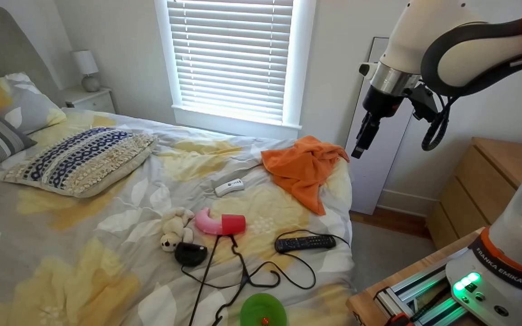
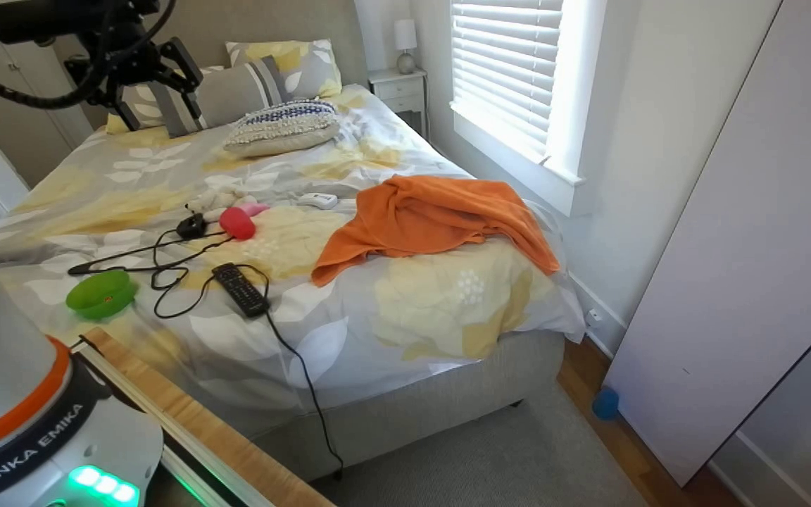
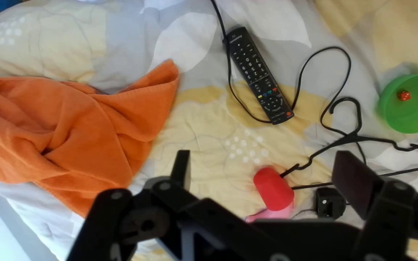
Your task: Press a button on the black remote
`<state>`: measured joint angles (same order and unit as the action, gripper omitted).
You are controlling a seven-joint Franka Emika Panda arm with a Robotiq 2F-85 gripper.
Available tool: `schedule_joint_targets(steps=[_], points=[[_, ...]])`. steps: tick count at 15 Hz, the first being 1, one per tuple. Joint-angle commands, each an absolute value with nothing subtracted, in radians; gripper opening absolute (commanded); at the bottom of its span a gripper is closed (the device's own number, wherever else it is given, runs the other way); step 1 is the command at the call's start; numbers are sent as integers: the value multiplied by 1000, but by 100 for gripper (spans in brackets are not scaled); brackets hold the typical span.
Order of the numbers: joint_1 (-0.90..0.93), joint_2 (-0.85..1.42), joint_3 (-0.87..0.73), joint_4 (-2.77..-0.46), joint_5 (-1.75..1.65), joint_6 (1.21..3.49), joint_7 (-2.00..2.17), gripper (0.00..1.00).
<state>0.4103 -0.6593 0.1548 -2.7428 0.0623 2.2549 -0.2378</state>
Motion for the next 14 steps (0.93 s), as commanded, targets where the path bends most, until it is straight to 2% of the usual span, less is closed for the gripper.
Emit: schedule_joint_targets(steps=[1, 8, 14], points=[[437, -598, 159, -2735, 91, 2289, -268, 100], [569, -406, 187, -2728, 200, 2468, -349, 100], [579, -216, 204, -2720, 215, 2648, -349, 100]])
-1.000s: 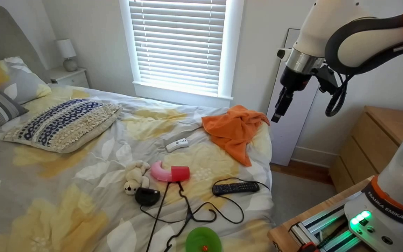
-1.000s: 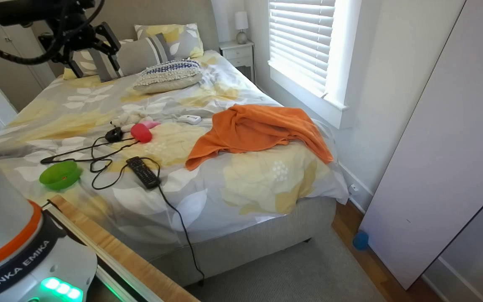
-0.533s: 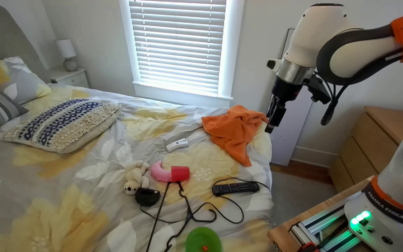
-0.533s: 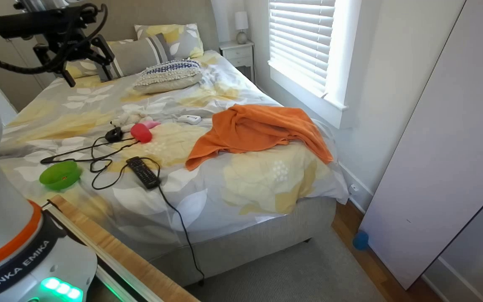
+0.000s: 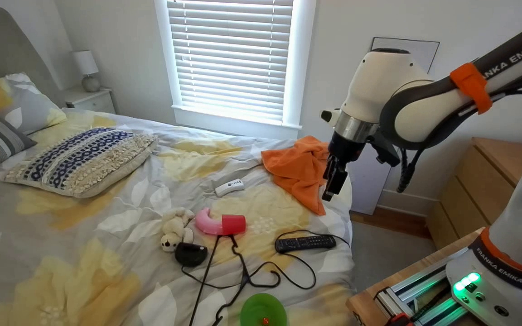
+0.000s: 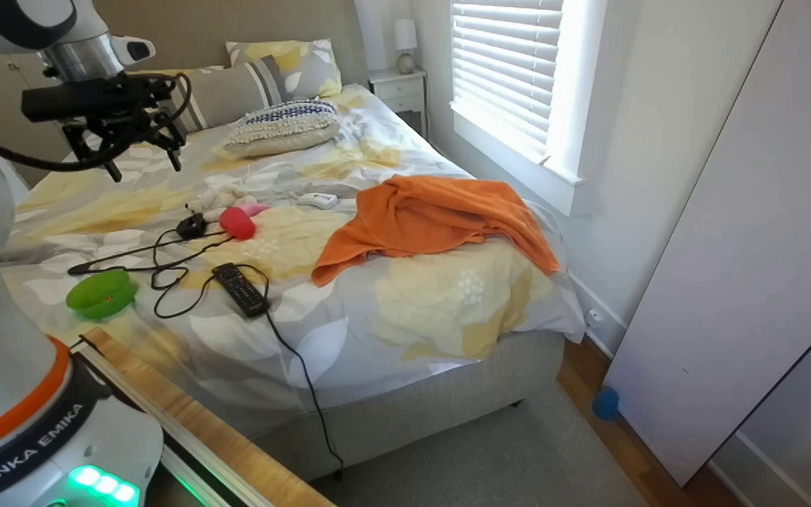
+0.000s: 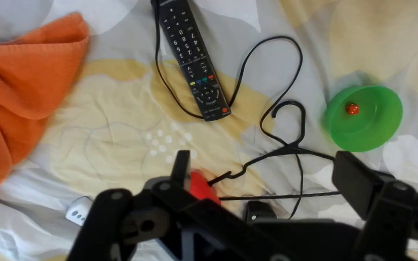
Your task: Press a button on the black remote
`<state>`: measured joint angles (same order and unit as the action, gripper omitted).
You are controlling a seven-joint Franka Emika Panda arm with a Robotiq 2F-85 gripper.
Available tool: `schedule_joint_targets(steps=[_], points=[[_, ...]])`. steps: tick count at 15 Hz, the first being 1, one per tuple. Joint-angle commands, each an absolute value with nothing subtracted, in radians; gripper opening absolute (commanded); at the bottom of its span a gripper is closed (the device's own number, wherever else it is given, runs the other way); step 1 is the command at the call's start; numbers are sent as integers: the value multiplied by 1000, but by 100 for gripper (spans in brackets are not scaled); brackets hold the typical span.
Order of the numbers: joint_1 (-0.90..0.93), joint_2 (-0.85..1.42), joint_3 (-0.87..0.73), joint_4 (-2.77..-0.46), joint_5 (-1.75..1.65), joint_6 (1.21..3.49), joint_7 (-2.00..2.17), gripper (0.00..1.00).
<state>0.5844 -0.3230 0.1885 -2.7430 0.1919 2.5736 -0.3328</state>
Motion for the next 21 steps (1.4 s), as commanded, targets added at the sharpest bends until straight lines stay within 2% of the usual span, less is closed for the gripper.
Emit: schedule_joint_targets(steps=[1, 11, 16, 17, 18, 21], points=[[575, -183, 210, -2718, 213, 2683, -343, 100], [447, 107, 284, -2677, 123, 2949, -278, 100], [374, 231, 316, -2634, 34, 2987, -266, 100], [385, 252, 320, -2621, 117, 2985, -342, 100], [354, 189, 333, -2657, 32, 2965, -261, 100], [348, 236, 340, -2630, 41, 2965, -277, 100]])
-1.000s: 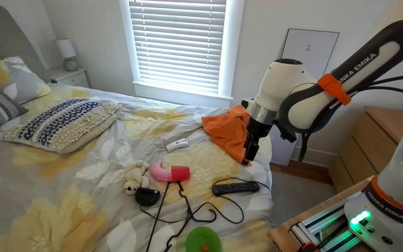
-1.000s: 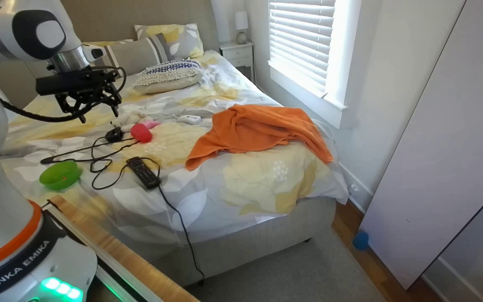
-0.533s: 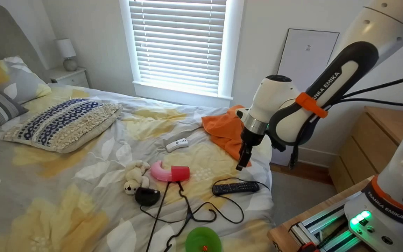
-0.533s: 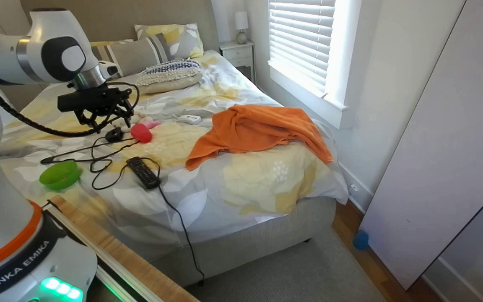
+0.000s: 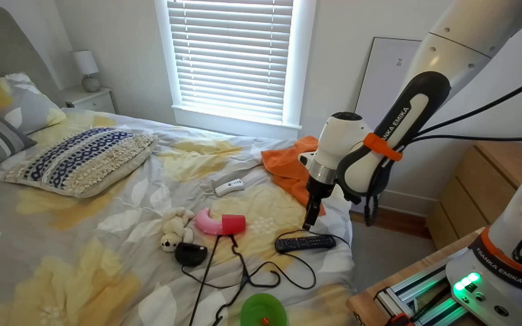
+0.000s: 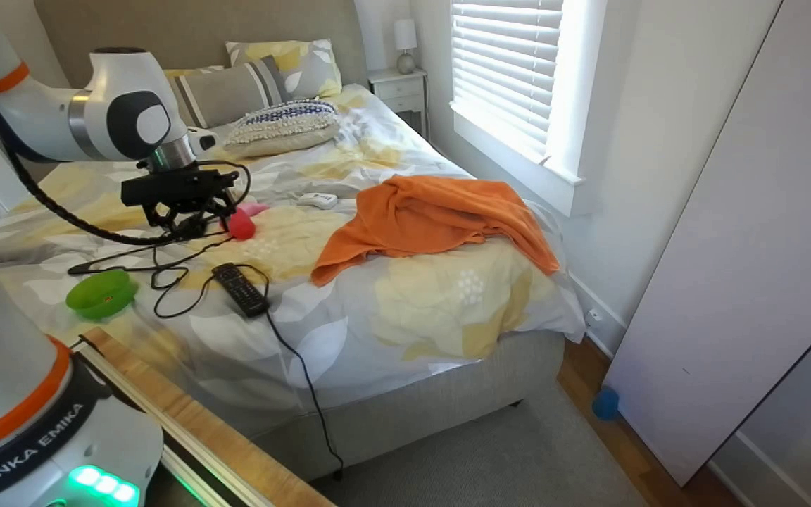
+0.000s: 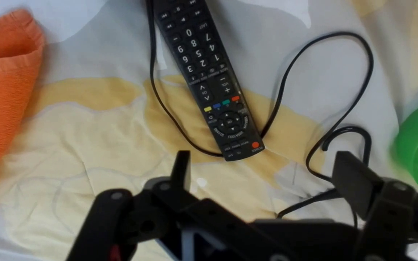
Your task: Press a button on the black remote
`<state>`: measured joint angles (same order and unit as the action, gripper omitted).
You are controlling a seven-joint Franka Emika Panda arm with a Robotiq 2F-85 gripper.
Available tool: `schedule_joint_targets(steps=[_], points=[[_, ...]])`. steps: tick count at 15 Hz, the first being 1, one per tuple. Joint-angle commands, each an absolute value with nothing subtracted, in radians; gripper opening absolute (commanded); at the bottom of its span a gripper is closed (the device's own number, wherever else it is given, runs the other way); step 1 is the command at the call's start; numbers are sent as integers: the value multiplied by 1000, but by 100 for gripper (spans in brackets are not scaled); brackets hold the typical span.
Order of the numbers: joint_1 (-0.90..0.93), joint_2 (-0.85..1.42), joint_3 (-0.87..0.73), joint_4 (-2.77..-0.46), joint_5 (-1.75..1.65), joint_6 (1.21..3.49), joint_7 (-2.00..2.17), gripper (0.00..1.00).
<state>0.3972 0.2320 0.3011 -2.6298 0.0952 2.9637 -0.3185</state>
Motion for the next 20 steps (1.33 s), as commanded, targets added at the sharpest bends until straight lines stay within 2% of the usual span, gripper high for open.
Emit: schedule_joint_targets(steps=[1, 7, 12, 14, 20], points=[[348, 240, 341, -2626, 41, 2965, -276, 100], [341, 259, 346, -2614, 28, 2974, -287, 100], [255, 384, 450, -2554, 21, 3086, -328, 100], [258, 423, 442, -2536, -26, 3130, -310, 74], [266, 529, 398, -2478, -137, 3207, -295, 27]])
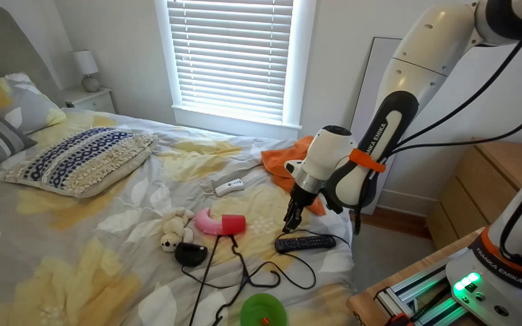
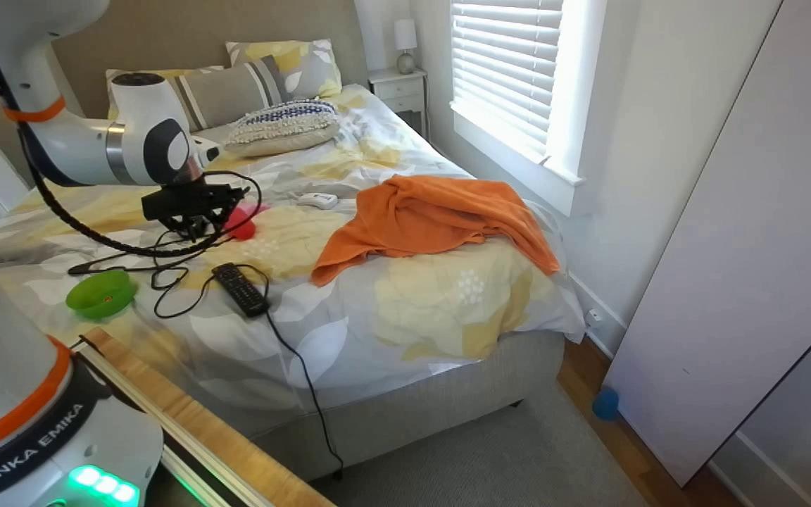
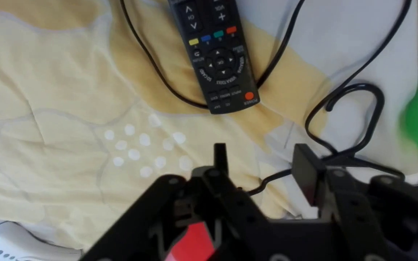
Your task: Press a button on the black remote
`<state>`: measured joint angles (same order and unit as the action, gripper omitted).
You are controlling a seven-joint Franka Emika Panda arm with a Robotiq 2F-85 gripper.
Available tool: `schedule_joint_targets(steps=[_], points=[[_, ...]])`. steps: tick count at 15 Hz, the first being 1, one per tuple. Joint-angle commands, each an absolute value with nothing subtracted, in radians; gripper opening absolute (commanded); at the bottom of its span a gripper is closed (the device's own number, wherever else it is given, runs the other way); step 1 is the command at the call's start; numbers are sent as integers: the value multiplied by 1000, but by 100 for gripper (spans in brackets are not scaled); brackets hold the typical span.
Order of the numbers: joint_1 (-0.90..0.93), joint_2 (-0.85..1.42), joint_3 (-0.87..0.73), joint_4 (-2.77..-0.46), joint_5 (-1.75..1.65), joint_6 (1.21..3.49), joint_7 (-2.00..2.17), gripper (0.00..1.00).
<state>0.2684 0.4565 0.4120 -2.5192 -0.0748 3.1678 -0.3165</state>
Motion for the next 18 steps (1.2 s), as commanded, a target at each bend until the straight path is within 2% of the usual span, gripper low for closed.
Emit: schedule_joint_targets(steps=[1, 3, 4, 18], points=[[268, 550, 394, -2467, -150, 3218, -296, 19], [281, 587, 382, -2444, -174, 3229, -297, 4], [283, 606, 382, -2433, -185, 3226, -298, 1], [311, 772, 349, -2324, -258, 3227, -303, 0]])
